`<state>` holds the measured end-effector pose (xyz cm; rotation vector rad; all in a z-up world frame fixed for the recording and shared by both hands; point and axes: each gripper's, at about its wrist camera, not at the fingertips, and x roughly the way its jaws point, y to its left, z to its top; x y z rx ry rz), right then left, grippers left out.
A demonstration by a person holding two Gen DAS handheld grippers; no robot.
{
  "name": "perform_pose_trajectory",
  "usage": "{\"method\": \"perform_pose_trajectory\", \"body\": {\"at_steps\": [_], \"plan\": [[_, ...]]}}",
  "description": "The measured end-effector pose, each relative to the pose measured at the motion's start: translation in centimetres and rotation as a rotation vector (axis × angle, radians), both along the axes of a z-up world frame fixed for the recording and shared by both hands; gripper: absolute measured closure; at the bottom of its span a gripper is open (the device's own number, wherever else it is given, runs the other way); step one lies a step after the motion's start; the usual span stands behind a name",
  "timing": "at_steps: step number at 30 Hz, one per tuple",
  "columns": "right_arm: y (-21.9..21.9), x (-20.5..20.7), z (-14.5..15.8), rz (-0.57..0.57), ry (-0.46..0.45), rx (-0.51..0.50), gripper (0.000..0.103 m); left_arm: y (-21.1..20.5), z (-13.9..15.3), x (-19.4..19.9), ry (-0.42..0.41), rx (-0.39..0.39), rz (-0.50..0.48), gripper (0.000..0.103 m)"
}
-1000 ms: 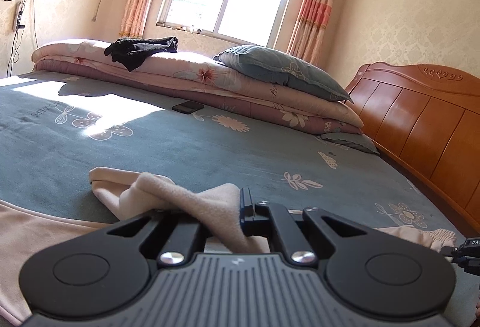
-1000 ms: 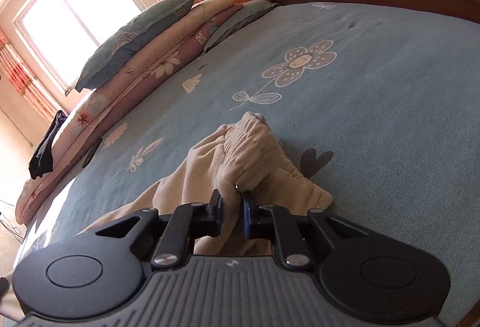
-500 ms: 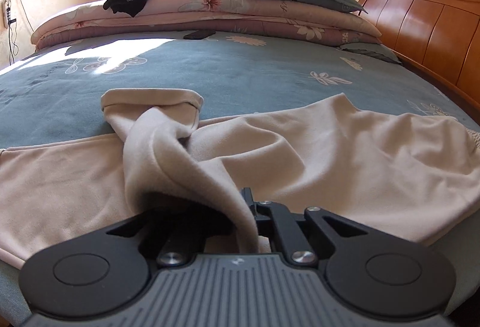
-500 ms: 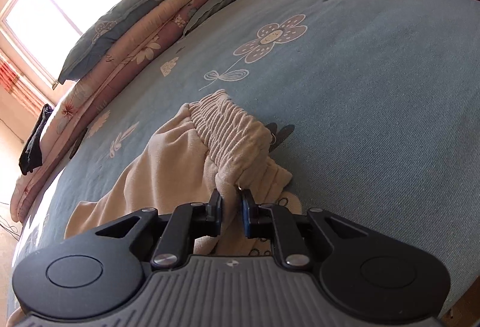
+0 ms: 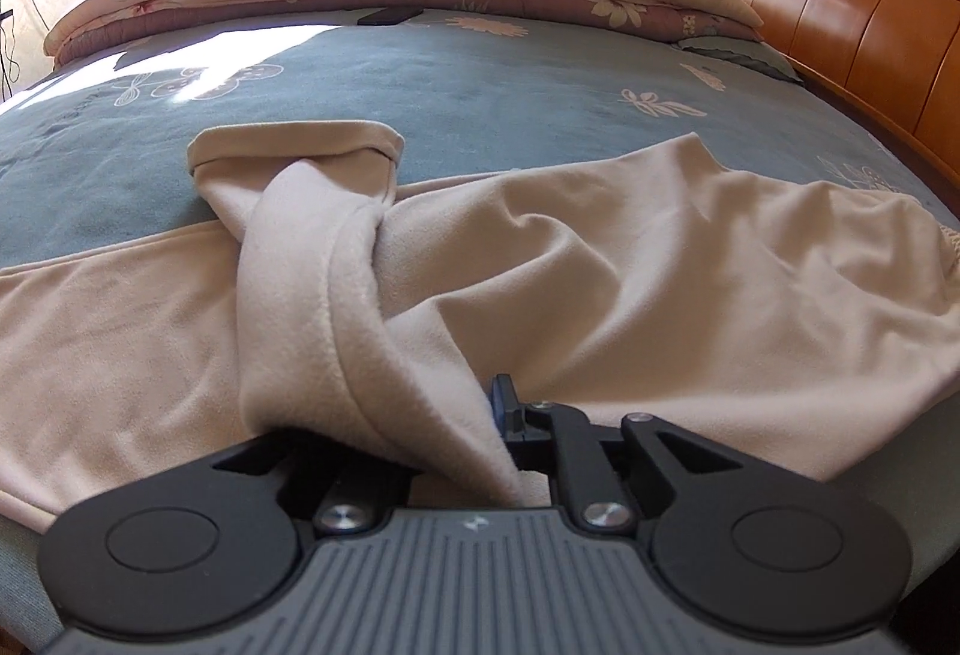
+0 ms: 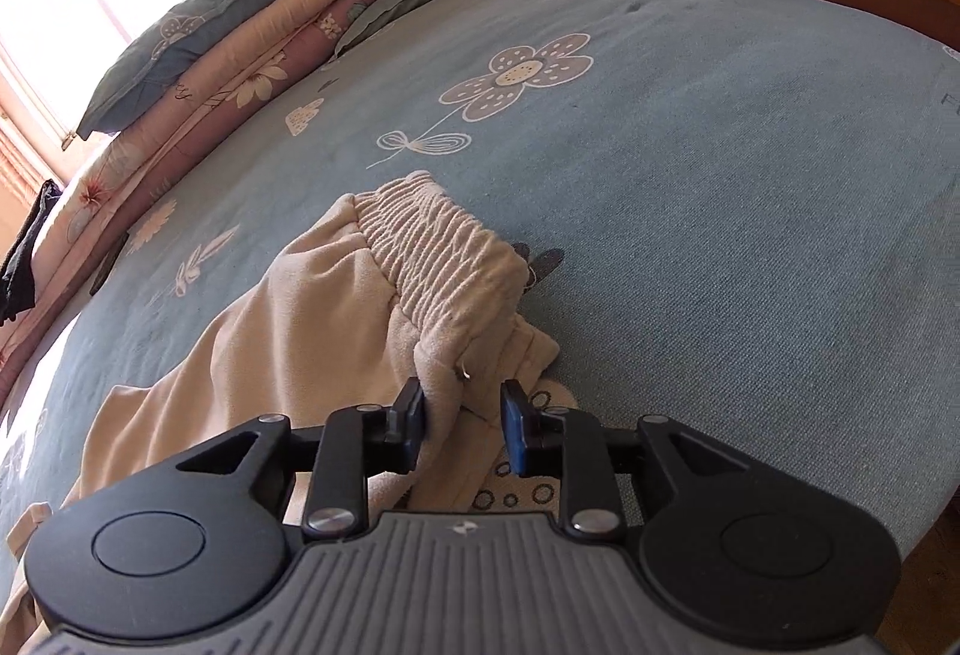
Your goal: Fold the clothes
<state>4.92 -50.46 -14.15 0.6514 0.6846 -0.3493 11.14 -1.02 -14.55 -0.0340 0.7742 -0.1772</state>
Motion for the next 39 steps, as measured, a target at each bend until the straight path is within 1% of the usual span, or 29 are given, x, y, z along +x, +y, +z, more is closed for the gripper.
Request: {"method": "perform_pose_trajectory", "body": {"at_steps": [2,4,5,6,8,10,12,14,17,18,20,21,22,23,25,27,28,29,30,31,33,34,36,38,39], "plan": [[0.1,-0.5,0.6,-0.006,-0.01,0.003,0.071,0.5,0.6,-0.4,0.011,-0.007,-0.006,0.088],[0.3,-1.3,1.5,-0.025,-0.019,0.003,0.061,0.9,1.2,-0.8,0.022,-0.013,-0.012,0.082],[0.5,-1.7,2.0,-0.037,-0.026,0.003,0.053,1.1,1.5,-1.0,0.027,-0.016,-0.015,0.077],[0.7,-2.3,2.6,-0.047,-0.042,-0.003,0.051,1.4,1.8,-1.3,0.033,-0.019,-0.018,0.074],[1.3,-3.2,4.0,-0.049,-0.074,-0.033,0.052,1.8,2.5,-1.7,0.043,-0.025,-0.024,0.071],[2.1,-3.7,5.4,-0.029,-0.093,-0.077,0.052,2.4,3.2,-2.2,0.048,-0.028,-0.026,0.066],[3.0,-3.9,6.7,-0.001,-0.118,-0.115,0.051,3.3,4.3,-2.8,0.026,-0.033,-0.014,0.059],[4.1,-3.9,7.9,0.04,-0.157,-0.14,0.051,4.3,5.4,-3.3,0.004,-0.052,0.0,0.059],[6.4,-2.9,8.5,0.151,-0.201,-0.141,0.05,5.7,7.1,-4.0,-0.029,-0.081,0.021,0.058],[7.4,-2.2,8.4,0.197,-0.198,-0.14,0.05,6.0,7.5,-4.2,-0.052,-0.082,0.04,0.052],[10.1,-0.5,7.7,0.309,-0.182,-0.153,0.051,6.4,8.2,-4.6,-0.095,-0.074,0.07,0.046],[11.4,0.2,7.1,0.356,-0.166,-0.156,0.052,6.6,8.4,-4.7,-0.113,-0.062,0.08,0.045],[12.5,1.0,6.3,0.392,-0.139,-0.153,0.052,6.8,8.5,-4.7,-0.114,-0.068,0.081,0.045],[14.2,1.9,5.2,0.43,-0.096,-0.146,0.053,6.9,8.6,-4.8,-0.114,-0.074,0.082,0.045],[16.6,2.9,2.9,0.482,-0.03,-0.17,0.053,7.0,8.6,-4.9,-0.109,-0.091,0.077,0.045],[18.2,3.6,0.6,0.491,0.045,-0.174,0.051,6.7,8.5,-5.0,-0.104,-0.087,0.066,0.045],[18.6,3.7,-0.3,0.486,0.056,-0.177,0.05,6.5,8.4,-5.1,-0.101,-0.084,0.06,0.045],[19.2,3.1,-0.6,0.475,0.017,-0.221,0.048,6.2,8.4,-5.1,-0.102,-0.079,0.052,0.045],[19.7,2.8,-0.6,0.486,0.003,-0.24,0.039,5.9,8.3,-5.0,-0.103,-0.074,0.043,0.045],[20.0,2.5,-0.6,0.501,-0.01,-0.255,0.035,5.3,8.3,-4.8,-0.1,-0.069,0.032,0.044],[20.3,2.3,-0.8,0.519,-0.041,-0.251,0.019,3.8,8.3,-4.1,-0.097,-0.063,0.008,0.044],[20.3,2.2,-1.0,0.522,-0.065,-0.234,0.015,2.8,8.4,-3.7,-0.098,-0.064,-0.005,0.044],[20.0,2.1,-1.2,0.518,-0.104,-0.201,0.001,0.9,8.5,-2.8,-0.101,-0.064,-0.032,0.044],[19.7,2.1,-1.5,0.511,-0.144,-0.171,0.0,-1.1,8.6,-2.0,-0.103,-0.064,-0.058,0.043],[19.9,2.1,-1.5,0.515,-0.144,-0.182,0.0,-1.9,8.7,-1.5,-0.109,-0.065,-0.073,0.043]]}}
